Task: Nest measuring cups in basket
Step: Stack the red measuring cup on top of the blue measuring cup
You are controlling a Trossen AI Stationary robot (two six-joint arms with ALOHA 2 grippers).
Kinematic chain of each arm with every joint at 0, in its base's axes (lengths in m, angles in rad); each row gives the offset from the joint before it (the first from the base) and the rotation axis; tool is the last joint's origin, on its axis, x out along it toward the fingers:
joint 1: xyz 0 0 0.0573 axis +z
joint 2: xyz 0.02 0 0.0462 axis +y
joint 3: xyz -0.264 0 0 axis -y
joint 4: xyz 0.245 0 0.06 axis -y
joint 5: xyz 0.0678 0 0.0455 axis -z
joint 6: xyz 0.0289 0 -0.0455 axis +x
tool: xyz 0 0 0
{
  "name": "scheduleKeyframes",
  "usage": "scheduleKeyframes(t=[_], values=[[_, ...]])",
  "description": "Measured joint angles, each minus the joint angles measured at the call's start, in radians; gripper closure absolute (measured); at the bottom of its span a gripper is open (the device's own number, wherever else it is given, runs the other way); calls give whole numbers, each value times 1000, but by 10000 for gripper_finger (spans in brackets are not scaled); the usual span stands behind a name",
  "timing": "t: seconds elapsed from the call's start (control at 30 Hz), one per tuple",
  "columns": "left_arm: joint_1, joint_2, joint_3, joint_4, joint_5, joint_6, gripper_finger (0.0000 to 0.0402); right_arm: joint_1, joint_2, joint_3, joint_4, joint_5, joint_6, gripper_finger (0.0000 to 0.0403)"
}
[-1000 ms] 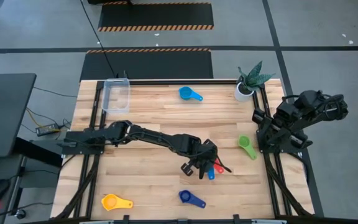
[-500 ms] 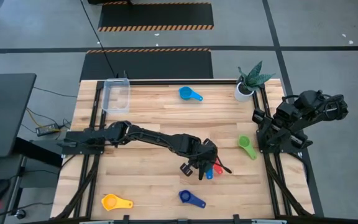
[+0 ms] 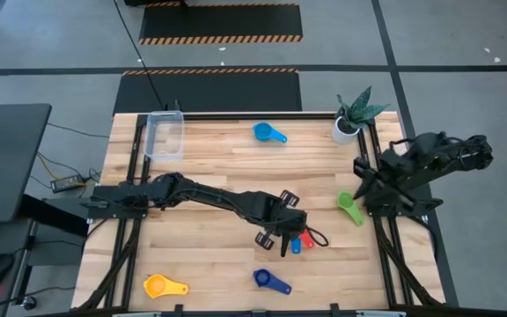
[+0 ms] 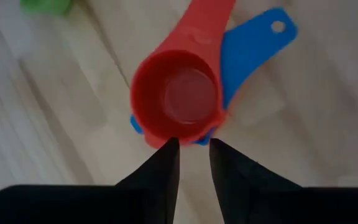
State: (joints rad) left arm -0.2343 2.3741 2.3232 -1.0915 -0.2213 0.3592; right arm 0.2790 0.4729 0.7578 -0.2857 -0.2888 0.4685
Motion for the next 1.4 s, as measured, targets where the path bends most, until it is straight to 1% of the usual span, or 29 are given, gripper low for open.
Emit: scheduleKeyframes(t=[0.1,0.2,0.27,0.33,0.4,0.5,0.6,0.7,0.83,1.0,1.07,1.13,1.23,1.4], values=[[15,-3,34,-54,38,-161,306,0,15,0,-72,41,49,275],[33,-3,28,-92,97,-351,306,0,33,0,-99,36,76,275],[41,-5,25,-144,157,-458,306,0,49,0,-135,38,88,275],[44,-10,5,-146,209,-530,306,0,66,0,-172,49,89,275],[44,-8,-10,-167,238,-592,306,0,88,0,-224,67,100,275],[30,-5,-9,-171,249,-635,306,0,116,0,-300,91,115,275],[15,-1,-9,-170,249,-659,306,0,139,0,-377,126,132,275],[-1,0,-9,-172,237,-693,306,0,157,0,-465,193,162,279],[-21,0,-9,-189,209,-727,316,0,170,0,-548,249,175,299],[-41,0,-9,-271,142,-791,360,0,170,0,-567,271,219,345],[-47,0,-9,-279,116,-808,384,0,174,0,-577,273,255,367],[-56,0,-9,-274,88,-820,395,0,184,0,-590,274,284,390],[-67,0,-9,-270,53,-822,396,0,210,-13,-599,281,334,395],[-75,0,-9,-267,32,-878,398,0,270,-60,-604,289,425,398]])
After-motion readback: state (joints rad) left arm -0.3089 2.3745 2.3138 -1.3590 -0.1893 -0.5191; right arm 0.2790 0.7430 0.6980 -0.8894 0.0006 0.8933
